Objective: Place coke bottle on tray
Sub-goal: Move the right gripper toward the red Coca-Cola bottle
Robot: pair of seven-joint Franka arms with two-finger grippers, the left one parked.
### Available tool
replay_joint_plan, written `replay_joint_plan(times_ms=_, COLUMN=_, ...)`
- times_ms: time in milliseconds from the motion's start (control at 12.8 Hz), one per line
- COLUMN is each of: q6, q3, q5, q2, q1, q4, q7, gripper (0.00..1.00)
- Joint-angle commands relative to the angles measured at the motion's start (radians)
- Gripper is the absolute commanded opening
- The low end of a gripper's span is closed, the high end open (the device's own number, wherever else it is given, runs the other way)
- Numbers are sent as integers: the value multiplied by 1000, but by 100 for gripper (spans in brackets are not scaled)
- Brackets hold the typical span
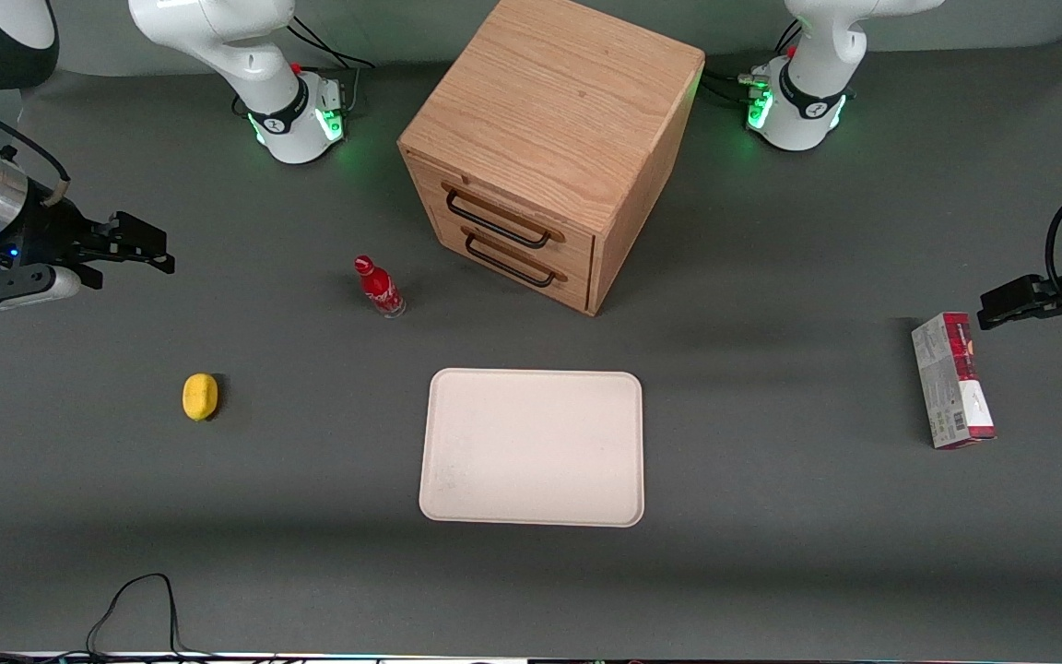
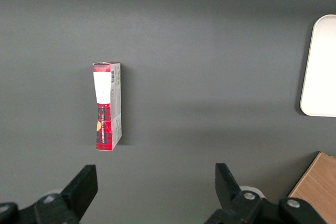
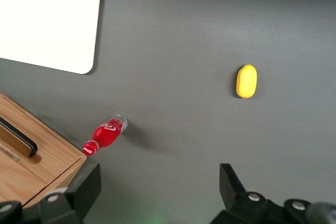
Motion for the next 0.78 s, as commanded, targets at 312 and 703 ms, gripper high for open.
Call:
replay_joint_plan(times_ms=312, q6=-74, q3=21, q5=15, q2=11, q1=-24, q4=46, q7=-1, gripper=100)
replay_joint_plan(times_ms=703, q6=-96, q3=18, q5=8, q2=20, q1=-29, q4=77, q7=-3, gripper=100)
